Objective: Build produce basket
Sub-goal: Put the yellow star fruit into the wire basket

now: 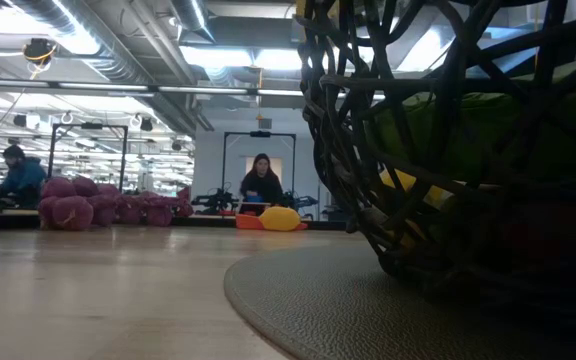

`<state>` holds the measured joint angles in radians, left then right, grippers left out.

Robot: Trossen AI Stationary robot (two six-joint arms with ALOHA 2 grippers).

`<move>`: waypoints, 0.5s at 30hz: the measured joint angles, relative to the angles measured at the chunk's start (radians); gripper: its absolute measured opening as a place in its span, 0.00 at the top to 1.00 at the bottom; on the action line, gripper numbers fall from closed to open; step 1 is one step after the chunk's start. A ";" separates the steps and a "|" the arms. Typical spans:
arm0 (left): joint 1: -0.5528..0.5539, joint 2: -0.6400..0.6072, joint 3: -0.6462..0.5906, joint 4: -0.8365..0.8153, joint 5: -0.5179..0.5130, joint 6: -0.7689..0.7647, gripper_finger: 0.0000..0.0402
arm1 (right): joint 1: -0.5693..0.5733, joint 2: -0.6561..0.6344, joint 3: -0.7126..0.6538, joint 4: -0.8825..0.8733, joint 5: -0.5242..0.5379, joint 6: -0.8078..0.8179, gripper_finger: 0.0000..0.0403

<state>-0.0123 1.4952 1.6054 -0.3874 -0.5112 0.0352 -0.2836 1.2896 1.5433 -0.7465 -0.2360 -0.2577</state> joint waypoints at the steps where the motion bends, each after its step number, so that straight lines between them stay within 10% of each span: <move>1: 0.000 -0.001 0.000 0.004 -0.001 0.002 1.00 | 0.000 0.000 0.000 0.004 0.000 0.015 0.56; 15: 0.007 -0.003 0.000 0.087 -0.006 0.056 1.00 | -0.002 0.016 0.000 0.083 0.044 0.160 0.56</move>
<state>-0.0055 1.4925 1.6054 -0.3006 -0.5175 0.0917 -0.2852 1.3060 1.5433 -0.6640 -0.1925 -0.0978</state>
